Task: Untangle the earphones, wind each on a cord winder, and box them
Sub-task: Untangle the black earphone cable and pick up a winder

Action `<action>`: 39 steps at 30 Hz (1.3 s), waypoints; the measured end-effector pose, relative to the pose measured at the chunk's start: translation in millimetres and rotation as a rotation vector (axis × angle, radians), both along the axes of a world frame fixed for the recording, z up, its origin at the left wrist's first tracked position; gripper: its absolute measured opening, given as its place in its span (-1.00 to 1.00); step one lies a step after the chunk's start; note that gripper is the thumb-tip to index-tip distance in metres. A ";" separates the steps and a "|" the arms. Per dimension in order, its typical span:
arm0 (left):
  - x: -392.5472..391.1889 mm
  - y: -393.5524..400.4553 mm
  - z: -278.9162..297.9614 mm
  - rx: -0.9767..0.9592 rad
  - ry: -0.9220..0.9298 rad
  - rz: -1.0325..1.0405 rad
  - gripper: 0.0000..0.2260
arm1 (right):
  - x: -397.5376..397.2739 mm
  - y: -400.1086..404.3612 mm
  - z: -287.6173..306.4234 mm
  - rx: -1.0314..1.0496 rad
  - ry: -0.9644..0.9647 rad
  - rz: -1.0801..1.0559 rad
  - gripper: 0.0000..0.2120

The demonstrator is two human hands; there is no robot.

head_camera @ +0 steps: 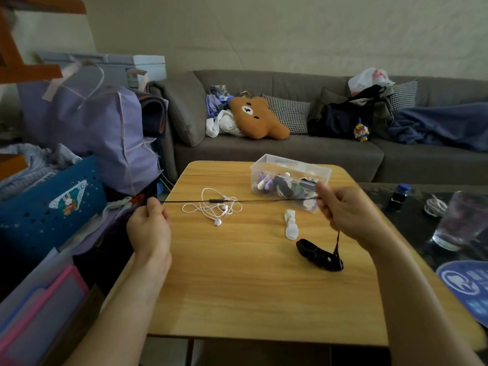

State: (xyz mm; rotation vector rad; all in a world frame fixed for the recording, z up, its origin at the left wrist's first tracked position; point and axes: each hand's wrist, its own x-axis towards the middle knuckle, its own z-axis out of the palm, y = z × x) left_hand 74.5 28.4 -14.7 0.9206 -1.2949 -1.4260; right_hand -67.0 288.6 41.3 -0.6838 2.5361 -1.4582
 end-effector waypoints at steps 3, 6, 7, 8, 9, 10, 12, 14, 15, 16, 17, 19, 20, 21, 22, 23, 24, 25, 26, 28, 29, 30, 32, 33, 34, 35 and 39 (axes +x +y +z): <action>-3.6 7.1 -1.9 -0.066 -0.037 -0.026 -0.65 | -13.3 -1.4 7.3 -0.046 0.169 -0.185 -0.45; -5.2 14.2 -4.6 -0.152 -0.096 -0.110 -0.65 | -37.0 2.2 8.0 0.099 0.349 -0.264 -0.51; -5.7 16.8 -5.1 -0.182 -0.113 -0.159 -0.66 | -42.1 2.6 6.0 0.124 0.396 -0.269 -0.58; -6.0 18.8 -5.7 -0.212 -0.122 -0.210 -0.66 | -43.2 0.0 3.4 0.116 0.414 -0.248 -0.65; -5.9 21.5 -6.0 -0.244 -0.123 -0.263 -0.67 | -39.6 -5.1 -0.2 0.077 0.401 -0.202 -0.71; -5.9 24.8 -5.9 -0.274 -0.122 -0.315 -0.66 | -33.8 -12.0 -5.4 0.032 0.379 -0.132 -0.77; -6.7 32.2 -4.7 -0.315 -0.110 -0.409 -0.63 | -14.2 -29.9 -16.3 -0.034 0.329 0.075 -0.83; -9.5 40.4 -2.8 -0.324 -0.085 -0.490 -0.63 | 8.6 -46.3 -25.7 -0.038 0.284 0.299 -0.73; -10.8 44.3 -1.6 -0.324 -0.069 -0.524 -0.62 | 19.5 -54.1 -29.2 -0.016 0.263 0.380 -0.64; -12.2 47.2 -1.0 -0.324 -0.055 -0.554 -0.62 | 28.5 -61.0 -32.8 0.001 0.245 0.429 -0.57; -12.7 49.5 -0.6 -0.332 -0.046 -0.583 -0.61 | 35.2 -66.0 -35.9 0.003 0.225 0.448 -0.56; -10.9 52.9 -0.5 -0.365 -0.039 -0.653 -0.58 | 41.7 -69.6 -36.3 -0.049 0.167 0.428 -0.75; -9.1 53.6 -0.1 -0.375 -0.041 -0.692 -0.57 | 40.9 -68.1 -34.5 -0.079 0.145 0.408 -0.85; -7.6 54.0 0.7 -0.372 -0.051 -0.733 -0.57 | 38.7 -65.2 -32.4 -0.098 0.136 0.387 -0.89; -6.5 55.3 2.4 -0.353 -0.070 -0.769 -0.56 | 35.8 -61.6 -30.4 -0.107 0.138 0.368 -0.87; -6.3 57.5 4.1 -0.311 -0.090 -0.787 -0.56 | 33.5 -58.7 -29.0 -0.113 0.150 0.350 -0.86; -6.5 59.6 5.4 -0.241 -0.100 -0.786 -0.57 | 32.1 -56.1 -28.0 -0.127 0.159 0.326 -0.85; -6.7 60.5 6.2 -0.145 -0.083 -0.778 -0.59 | 31.2 -55.2 -28.5 -0.143 0.163 0.296 -0.85; -6.3 60.0 6.6 -0.043 -0.039 -0.781 -0.61 | 31.0 -55.5 -29.6 -0.153 0.162 0.264 -0.84; -4.8 58.4 9.1 0.147 0.109 -0.847 -0.66 | 31.0 -57.6 -33.4 -0.129 0.161 0.233 -0.82; -4.2 57.4 10.9 0.237 0.199 -0.876 -0.70 | 31.1 -59.1 -35.8 -0.091 0.158 0.241 -0.80; -3.2 56.1 12.6 0.305 0.273 -0.889 -0.75 | 31.9 -60.5 -37.2 -0.035 0.156 0.259 -0.79; -2.6 54.0 14.4 0.323 0.323 -0.888 -0.86 | 35.0 -63.1 -39.3 0.106 0.173 0.310 -0.77; -3.2 53.1 14.1 0.313 0.326 -0.885 -0.88 | 37.2 -64.8 -41.5 0.172 0.186 0.339 -0.77; -3.7 51.8 13.7 0.303 0.331 -0.881 -0.87 | 39.9 -66.7 -43.1 0.222 0.196 0.369 -0.77; -4.7 50.6 12.6 0.289 0.326 -0.875 -0.85 | 42.9 -68.9 -44.7 0.260 0.201 0.399 -0.77; -6.1 52.3 6.4 -0.033 0.119 -0.806 -0.73 | 54.7 -72.3 -42.5 0.328 0.263 0.468 -0.79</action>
